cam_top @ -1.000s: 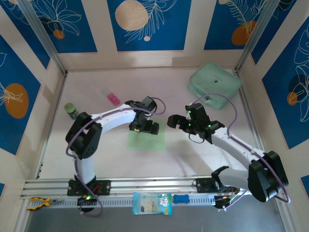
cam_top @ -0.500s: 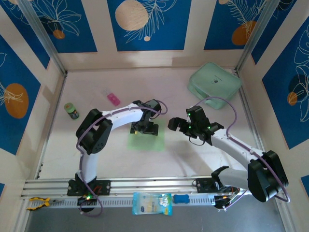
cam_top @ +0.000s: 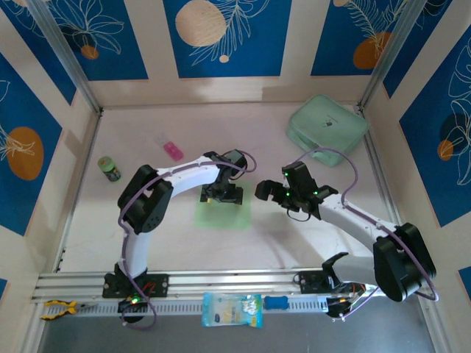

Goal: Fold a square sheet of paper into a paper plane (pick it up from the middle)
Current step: First fold the square sheet of paper in half at the center of the table.

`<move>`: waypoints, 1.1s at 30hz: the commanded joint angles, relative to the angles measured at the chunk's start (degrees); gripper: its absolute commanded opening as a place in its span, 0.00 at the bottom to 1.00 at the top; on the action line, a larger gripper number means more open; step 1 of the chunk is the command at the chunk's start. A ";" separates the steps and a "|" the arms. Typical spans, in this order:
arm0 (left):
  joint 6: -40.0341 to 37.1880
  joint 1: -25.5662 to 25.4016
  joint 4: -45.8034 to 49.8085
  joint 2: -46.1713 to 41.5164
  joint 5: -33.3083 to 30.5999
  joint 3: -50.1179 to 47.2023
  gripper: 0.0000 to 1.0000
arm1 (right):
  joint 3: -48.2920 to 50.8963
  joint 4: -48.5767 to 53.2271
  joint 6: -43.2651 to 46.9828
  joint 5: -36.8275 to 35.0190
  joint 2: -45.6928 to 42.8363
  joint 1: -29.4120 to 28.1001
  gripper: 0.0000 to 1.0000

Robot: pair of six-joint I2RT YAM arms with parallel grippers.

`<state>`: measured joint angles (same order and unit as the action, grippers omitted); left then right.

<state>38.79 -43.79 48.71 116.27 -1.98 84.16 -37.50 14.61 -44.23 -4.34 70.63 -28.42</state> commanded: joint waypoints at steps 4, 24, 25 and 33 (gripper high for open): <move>0.97 -0.42 0.86 2.64 0.86 0.53 0.93 | -2.16 0.86 -0.77 1.09 1.85 -1.15 0.99; 1.56 -0.81 -1.77 3.93 1.36 -2.64 0.93 | -3.11 2.62 -1.04 -0.40 1.85 -1.90 0.99; 1.56 -0.75 -1.91 3.83 1.36 -2.69 0.93 | -3.11 2.62 -1.10 -0.45 1.80 -1.98 0.99; 1.56 -0.84 -2.13 3.35 1.20 -3.22 0.92 | -3.11 2.88 -1.37 -0.89 1.53 -2.33 0.99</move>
<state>39.18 -44.12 47.90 117.19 -2.07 83.53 -39.03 16.14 -44.66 -4.58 72.66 -30.33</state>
